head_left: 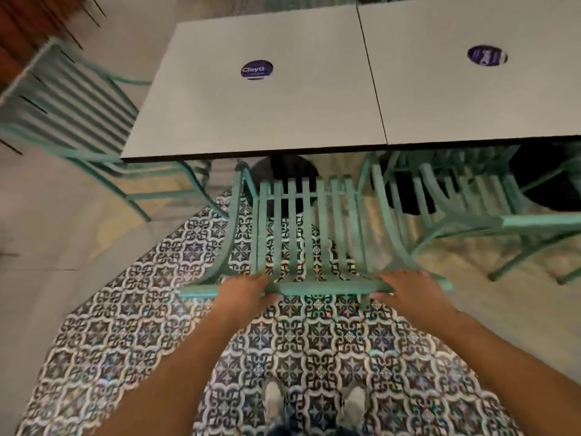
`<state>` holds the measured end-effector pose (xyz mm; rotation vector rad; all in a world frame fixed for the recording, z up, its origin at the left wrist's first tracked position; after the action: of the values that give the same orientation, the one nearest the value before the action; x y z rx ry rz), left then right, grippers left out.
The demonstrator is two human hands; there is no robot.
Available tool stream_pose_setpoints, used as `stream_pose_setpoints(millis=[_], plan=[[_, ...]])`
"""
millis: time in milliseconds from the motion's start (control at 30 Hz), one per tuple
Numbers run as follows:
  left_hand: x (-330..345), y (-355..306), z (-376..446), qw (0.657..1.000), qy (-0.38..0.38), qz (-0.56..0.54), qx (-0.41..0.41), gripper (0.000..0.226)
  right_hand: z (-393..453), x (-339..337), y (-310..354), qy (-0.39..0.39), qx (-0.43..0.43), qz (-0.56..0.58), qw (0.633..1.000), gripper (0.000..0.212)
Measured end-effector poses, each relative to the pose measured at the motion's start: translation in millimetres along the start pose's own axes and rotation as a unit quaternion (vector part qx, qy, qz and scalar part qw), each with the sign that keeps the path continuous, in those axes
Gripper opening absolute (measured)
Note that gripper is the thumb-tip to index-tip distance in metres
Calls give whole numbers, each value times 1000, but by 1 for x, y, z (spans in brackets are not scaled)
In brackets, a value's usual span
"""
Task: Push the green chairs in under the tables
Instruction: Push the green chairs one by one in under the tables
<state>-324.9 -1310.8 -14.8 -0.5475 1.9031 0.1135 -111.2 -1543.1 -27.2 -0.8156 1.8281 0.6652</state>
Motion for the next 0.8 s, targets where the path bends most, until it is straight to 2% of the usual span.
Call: stream_pose_setpoints(millis=[100, 167, 400, 500, 633, 800], plan=[[-3, 0, 0, 999, 11, 25, 17, 37, -2, -3, 8, 17, -5, 4, 1000, 56], [-2, 8, -1, 1000, 8, 16, 26, 38, -1, -10, 19, 21, -9, 15, 1000, 49], [-5, 60, -17, 1000, -3, -11, 7, 31, 9, -10, 73, 38, -13, 43, 998, 67], [-9, 79, -21, 1000, -2, -8, 5, 31, 18, -9, 89, 37, -13, 39, 998, 63], [-17, 97, -25, 1000, -14, -5, 5, 29, 29, -9, 109, 25, -19, 35, 999, 90], [-20, 127, -24, 999, -20, -31, 0, 32, 45, -4, 127, 37, -8, 25, 999, 88]])
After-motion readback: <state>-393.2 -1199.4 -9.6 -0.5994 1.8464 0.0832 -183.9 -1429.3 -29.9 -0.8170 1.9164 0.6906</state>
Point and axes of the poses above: each hand's wrist, its own z-axis towards the middle knuckle, its own x-axis out of the palm, y = z × x, the point moved 5 cm from there along z, towards the middle knuckle, and after that the axes turned 6 degrees about x, right-handed, at the moved point
